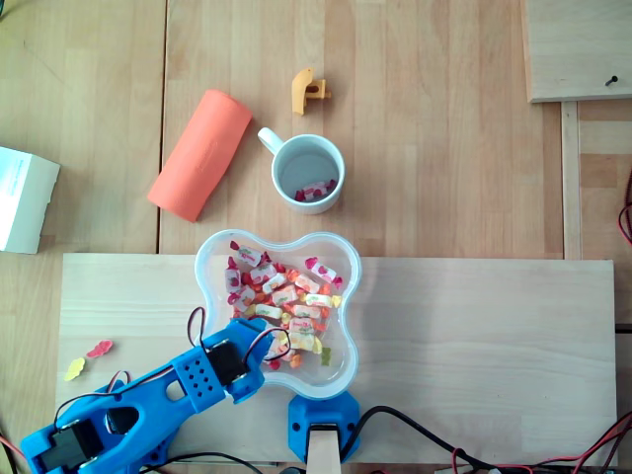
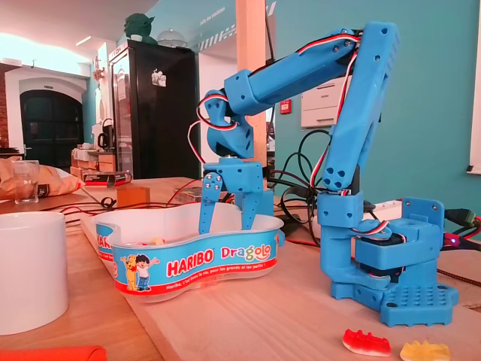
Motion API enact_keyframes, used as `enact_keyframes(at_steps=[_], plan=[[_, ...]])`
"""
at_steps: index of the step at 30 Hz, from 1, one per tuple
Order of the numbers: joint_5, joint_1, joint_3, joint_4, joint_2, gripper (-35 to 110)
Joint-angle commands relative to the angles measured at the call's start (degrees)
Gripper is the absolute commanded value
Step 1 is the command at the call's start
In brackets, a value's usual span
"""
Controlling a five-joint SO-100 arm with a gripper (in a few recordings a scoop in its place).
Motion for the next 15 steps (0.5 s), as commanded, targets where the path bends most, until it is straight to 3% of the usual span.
enact_keyframes(at_steps=[1,15], plan=[[-1.3,0.9,0.4,0.1,1.7,24],[-1.3,1.0,2.8,-4.0,1.7,24]])
